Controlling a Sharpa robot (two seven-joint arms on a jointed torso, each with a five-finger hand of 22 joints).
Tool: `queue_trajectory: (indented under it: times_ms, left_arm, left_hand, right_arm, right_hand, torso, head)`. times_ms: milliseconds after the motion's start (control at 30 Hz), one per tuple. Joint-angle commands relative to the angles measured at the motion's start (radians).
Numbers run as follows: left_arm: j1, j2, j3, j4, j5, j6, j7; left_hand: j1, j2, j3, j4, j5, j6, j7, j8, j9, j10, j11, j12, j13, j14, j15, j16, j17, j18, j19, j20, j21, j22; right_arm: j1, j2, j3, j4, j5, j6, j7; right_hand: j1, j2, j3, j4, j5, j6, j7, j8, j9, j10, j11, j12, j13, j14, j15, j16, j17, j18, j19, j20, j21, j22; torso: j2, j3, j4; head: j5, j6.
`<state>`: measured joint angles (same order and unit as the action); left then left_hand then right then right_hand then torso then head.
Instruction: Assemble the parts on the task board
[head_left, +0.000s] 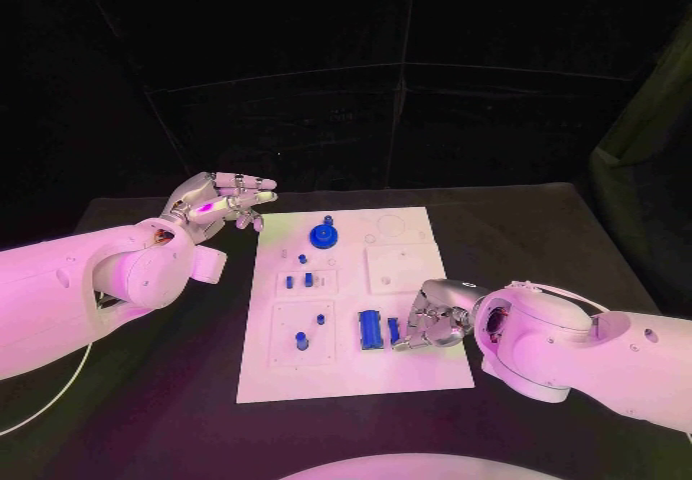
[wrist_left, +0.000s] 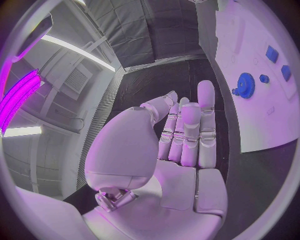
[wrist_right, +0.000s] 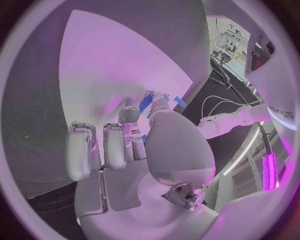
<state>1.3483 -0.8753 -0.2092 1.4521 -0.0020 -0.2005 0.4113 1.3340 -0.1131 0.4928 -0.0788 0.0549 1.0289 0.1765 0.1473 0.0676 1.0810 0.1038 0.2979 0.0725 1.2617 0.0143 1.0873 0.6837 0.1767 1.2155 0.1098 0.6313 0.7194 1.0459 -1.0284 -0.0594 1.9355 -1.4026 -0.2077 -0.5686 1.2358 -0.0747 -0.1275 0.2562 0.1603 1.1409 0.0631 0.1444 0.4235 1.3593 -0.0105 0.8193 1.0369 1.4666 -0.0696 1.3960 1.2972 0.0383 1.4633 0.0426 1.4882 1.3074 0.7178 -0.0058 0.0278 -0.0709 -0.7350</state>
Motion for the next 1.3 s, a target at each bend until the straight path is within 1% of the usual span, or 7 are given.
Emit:
queue_trajectory:
  times_ms: [33, 600, 800, 967, 1100, 1200, 1300]
  left_arm:
    - [0.001, 0.001, 0.001, 0.001, 0.003, 0.007, 0.001]
    - [0.001, 0.0, 0.001, 0.001, 0.003, 0.01, -0.001]
    - [0.001, -0.001, 0.001, 0.001, 0.003, 0.011, 0.001]
    - [0.001, -0.001, 0.0, -0.001, 0.003, 0.012, 0.007]
    - [0.001, 0.004, -0.001, -0.007, 0.018, 0.013, 0.013]
    - [0.001, 0.008, -0.006, -0.015, 0.041, 0.015, 0.023]
    - [0.001, 0.013, -0.009, -0.025, 0.061, 0.017, 0.033]
  left_hand:
    - [0.0, 0.008, -0.006, -0.002, 0.001, -0.007, 0.001, 0.004, 0.0, -0.008, -0.001, 0.003, -0.001, -0.006, 0.0, -0.004, -0.001, 0.006, -0.006, 0.002, -0.003, -0.002]
    - [0.001, 0.009, -0.006, -0.003, 0.001, -0.007, 0.001, 0.004, 0.0, -0.008, -0.001, 0.004, -0.001, -0.006, 0.0, -0.004, -0.002, 0.006, -0.005, 0.002, -0.004, -0.002]
    - [0.001, 0.009, -0.006, -0.003, 0.001, -0.007, 0.002, 0.004, 0.0, -0.009, -0.001, 0.004, -0.001, -0.007, 0.0, -0.004, -0.003, 0.006, -0.005, 0.002, -0.004, -0.002]
    - [-0.004, 0.007, -0.01, -0.002, 0.0, -0.008, 0.002, 0.004, -0.001, -0.01, 0.0, 0.005, -0.001, -0.01, 0.001, -0.008, -0.011, 0.006, -0.006, 0.003, -0.005, -0.003]
    - [-0.018, 0.002, -0.022, 0.005, 0.0, -0.012, 0.003, 0.004, -0.001, -0.015, 0.0, 0.007, -0.002, -0.052, 0.005, -0.055, -0.087, 0.006, -0.019, 0.005, -0.016, -0.009]
    - [-0.034, -0.005, -0.051, 0.014, -0.002, -0.021, 0.005, 0.004, -0.001, -0.029, 0.007, 0.008, -0.004, -0.147, 0.014, -0.16, -0.165, 0.005, -0.092, 0.015, -0.083, -0.046]
    - [-0.04, -0.002, -0.079, 0.025, -0.005, -0.035, 0.005, 0.0, -0.002, -0.042, 0.017, -0.004, -0.008, -0.223, 0.034, -0.341, -0.262, 0.008, -0.186, 0.03, -0.189, -0.117]
  right_arm:
    - [0.001, 0.007, 0.0, -0.01, 0.0, 0.013, 0.003]
    - [0.001, 0.031, 0.0, -0.036, 0.003, 0.075, 0.006]
    - [0.001, 0.008, 0.0, -0.019, 0.042, 0.013, 0.049]
    - [0.002, -0.026, 0.0, -0.019, 0.181, -0.096, 0.202]
    - [0.017, -0.03, 0.001, -0.071, 0.414, -0.173, 0.43]
    - [0.04, 0.001, 0.001, -0.167, 0.669, -0.199, 0.627]
    - [0.055, 0.039, 0.002, -0.254, 0.855, -0.187, 0.749]
  right_hand:
    - [-0.002, 0.017, -0.006, 0.003, -0.002, -0.002, 0.003, -0.002, 0.001, 0.0, 0.002, 0.002, 0.003, 0.054, -0.002, -0.004, 0.002, -0.006, 0.021, 0.0, -0.004, 0.155]
    - [0.097, 0.011, -0.03, -0.065, -0.035, -0.006, 0.006, -0.005, 0.007, -0.005, 0.003, -0.008, 0.0, 0.053, -0.002, -0.009, -0.002, -0.005, 0.016, 0.0, -0.009, 0.151]
    - [0.036, 0.002, -0.075, -0.026, -0.044, -0.017, 0.01, -0.013, 0.008, -0.013, 0.007, -0.025, -0.009, 0.049, 0.002, -0.02, -0.015, -0.001, 0.006, 0.003, -0.02, 0.138]
    - [0.03, -0.018, -0.083, 0.009, -0.065, -0.063, 0.025, -0.037, 0.0, -0.063, 0.021, -0.129, -0.079, 0.033, 0.012, -0.071, -0.078, 0.015, -0.041, 0.011, -0.069, 0.081]
    - [0.088, 0.004, -0.065, 0.0, -0.055, -0.104, 0.043, -0.054, -0.012, -0.14, 0.037, -0.265, -0.179, -0.022, 0.026, -0.245, -0.278, 0.058, -0.169, 0.024, -0.219, -0.082]
    - [0.174, 0.044, -0.053, -0.042, -0.028, -0.144, 0.071, -0.069, -0.032, -0.233, 0.064, -0.39, -0.283, -0.172, 0.052, -0.631, -0.649, 0.134, -0.438, 0.045, -0.579, -0.435]
    - [0.245, 0.063, -0.047, -0.078, -0.03, -0.178, 0.116, -0.079, -0.062, -0.327, 0.11, -0.541, -0.426, -0.307, 0.112, -0.85, -0.757, 0.133, -0.556, 0.086, -0.783, -0.576]
  torso:
    - [0.002, 0.0004, 0.0]
    - [0.001, 0.0013, -0.0014]
    - [0.0, 0.0014, -0.0018]
    - [-0.005, -0.0007, -0.0026]
    - [-0.014, -0.0059, -0.004]
    - [-0.028, -0.0109, -0.0106]
    - [-0.037, -0.0142, -0.0153]
  head:
    - [0.003, 0.0]
    - [0.006, 0.0]
    - [0.005, 0.003]
    - [0.001, 0.013]
    - [-0.002, 0.029]
    - [-0.002, 0.051]
    - [-0.001, 0.065]
